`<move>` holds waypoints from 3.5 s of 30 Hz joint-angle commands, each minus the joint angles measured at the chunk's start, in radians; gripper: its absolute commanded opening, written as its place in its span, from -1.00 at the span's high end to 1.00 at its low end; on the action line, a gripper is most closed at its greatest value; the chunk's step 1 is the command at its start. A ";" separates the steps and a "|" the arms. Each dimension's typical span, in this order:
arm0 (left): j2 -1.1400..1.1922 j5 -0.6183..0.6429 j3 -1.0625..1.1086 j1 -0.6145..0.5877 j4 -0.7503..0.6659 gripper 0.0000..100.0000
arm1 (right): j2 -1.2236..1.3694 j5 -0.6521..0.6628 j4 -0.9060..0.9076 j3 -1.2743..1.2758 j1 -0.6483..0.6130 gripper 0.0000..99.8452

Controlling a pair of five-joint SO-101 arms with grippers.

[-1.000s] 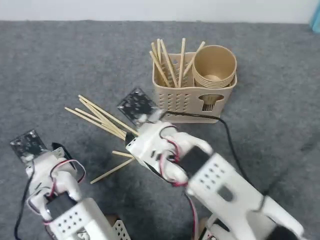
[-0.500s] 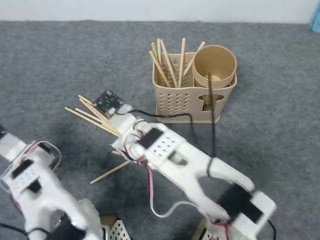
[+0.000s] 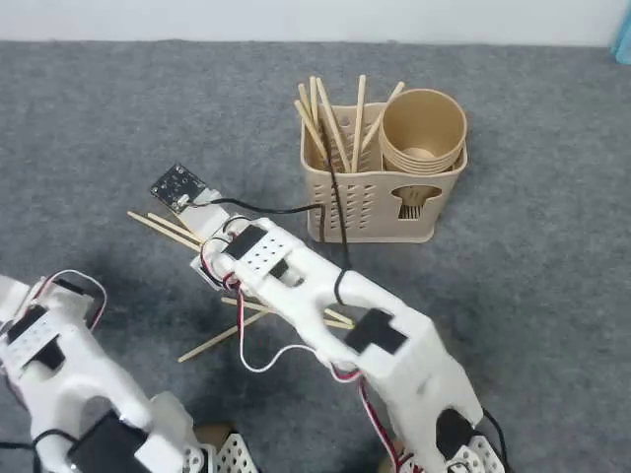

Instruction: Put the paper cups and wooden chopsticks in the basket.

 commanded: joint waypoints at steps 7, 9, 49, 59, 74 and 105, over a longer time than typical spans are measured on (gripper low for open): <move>-0.002 0.014 -0.041 -0.009 -0.026 0.78 | 0.050 0.014 -0.001 -0.114 0.028 0.95; -0.002 0.014 -0.041 -0.009 -0.026 0.78 | 0.019 0.014 0.044 -0.114 0.028 0.98; -0.002 0.009 -0.038 0.009 -0.026 0.78 | -0.912 -0.006 0.409 0.344 0.143 0.98; -0.002 0.009 -0.036 0.009 -0.023 0.78 | -1.184 -0.011 0.288 0.617 0.145 0.98; -0.002 0.008 -0.030 0.005 -0.020 0.78 | -1.251 -0.006 -0.547 0.890 0.166 0.98; -0.002 0.008 -0.030 0.008 -0.023 0.78 | -1.150 -0.097 -0.854 0.362 0.481 0.98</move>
